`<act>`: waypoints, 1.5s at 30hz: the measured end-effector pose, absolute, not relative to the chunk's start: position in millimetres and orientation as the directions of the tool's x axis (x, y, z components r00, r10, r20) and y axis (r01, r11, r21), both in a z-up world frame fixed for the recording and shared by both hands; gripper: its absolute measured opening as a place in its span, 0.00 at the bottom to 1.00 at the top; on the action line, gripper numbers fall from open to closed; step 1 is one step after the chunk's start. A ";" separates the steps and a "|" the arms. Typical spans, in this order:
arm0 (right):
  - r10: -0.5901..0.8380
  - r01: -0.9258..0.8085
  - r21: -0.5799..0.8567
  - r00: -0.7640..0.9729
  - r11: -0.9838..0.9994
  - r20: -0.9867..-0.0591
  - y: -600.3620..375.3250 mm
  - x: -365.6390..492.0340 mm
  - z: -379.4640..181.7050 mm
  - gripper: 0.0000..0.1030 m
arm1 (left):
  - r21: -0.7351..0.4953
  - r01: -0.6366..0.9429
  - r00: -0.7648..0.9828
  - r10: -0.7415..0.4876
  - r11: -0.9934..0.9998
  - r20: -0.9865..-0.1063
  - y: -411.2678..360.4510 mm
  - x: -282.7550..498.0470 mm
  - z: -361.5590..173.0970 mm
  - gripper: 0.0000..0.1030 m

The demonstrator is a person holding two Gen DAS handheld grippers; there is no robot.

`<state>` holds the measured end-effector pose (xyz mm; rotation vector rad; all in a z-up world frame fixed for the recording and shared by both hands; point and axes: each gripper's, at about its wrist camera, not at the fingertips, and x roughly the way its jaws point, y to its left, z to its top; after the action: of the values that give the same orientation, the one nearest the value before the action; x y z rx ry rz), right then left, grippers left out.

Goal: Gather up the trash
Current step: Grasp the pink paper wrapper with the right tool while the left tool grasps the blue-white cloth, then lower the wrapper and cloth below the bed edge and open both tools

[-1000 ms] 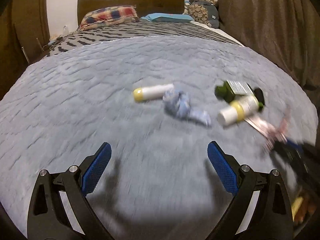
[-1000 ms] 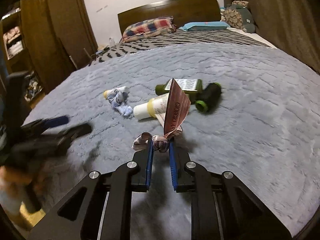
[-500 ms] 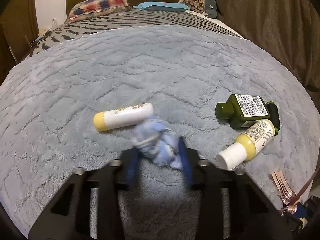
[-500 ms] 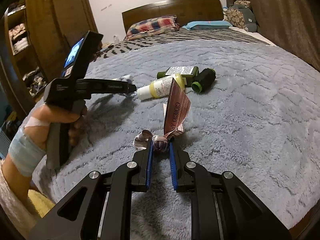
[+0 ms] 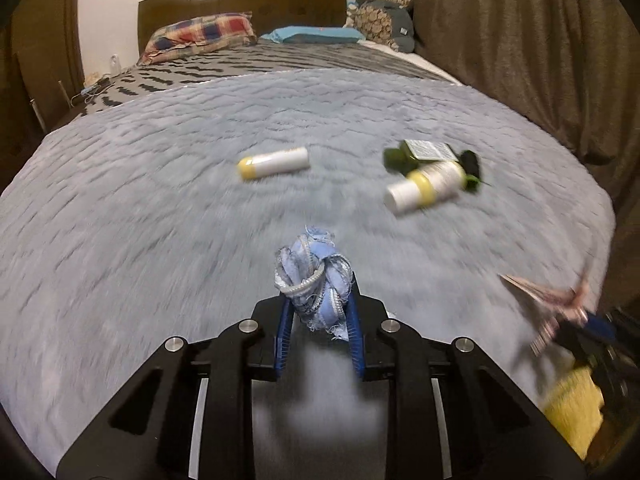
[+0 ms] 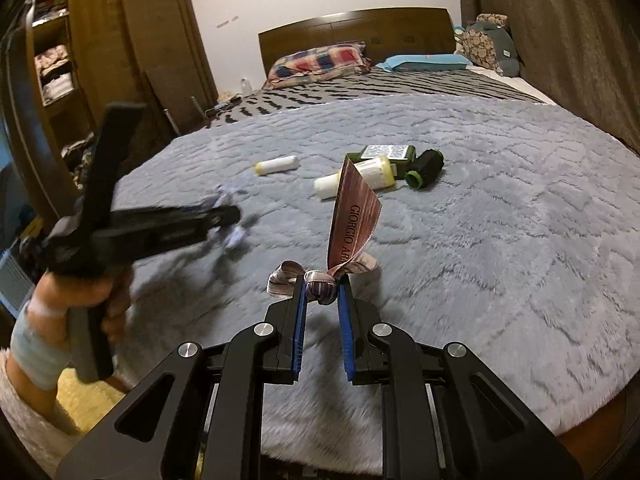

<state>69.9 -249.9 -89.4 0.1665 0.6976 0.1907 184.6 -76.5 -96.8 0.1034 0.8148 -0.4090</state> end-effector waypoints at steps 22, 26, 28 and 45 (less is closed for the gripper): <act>0.290 -0.204 0.208 0.598 0.957 -0.747 -190.1 -35.3 -145.3 0.16 | -0.106 0.355 0.558 -0.302 0.929 -0.773 -9.4 -10.6 -157.4 0.22; 0.290 -0.210 0.207 0.554 0.956 -0.780 -179.6 -39.7 -164.1 0.16 | -0.119 0.351 0.505 -0.295 0.929 -0.811 -11.6 -16.2 -183.9 0.22; 0.295 -0.210 0.215 0.523 0.954 -0.800 -176.2 -41.3 -176.9 0.16 | -0.115 0.352 0.481 -0.284 0.929 -0.830 -13.1 -17.3 -195.6 0.22; 0.298 -0.143 0.263 0.361 0.954 -0.883 -179.1 -34.5 -238.4 0.19 | -0.179 0.342 0.285 -0.283 0.922 -0.916 -19.9 -12.8 -262.4 0.32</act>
<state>-34.5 -179.1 -238.4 0.1504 1.1679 0.2853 -12.8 -19.9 -262.4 0.0563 1.2122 -0.4186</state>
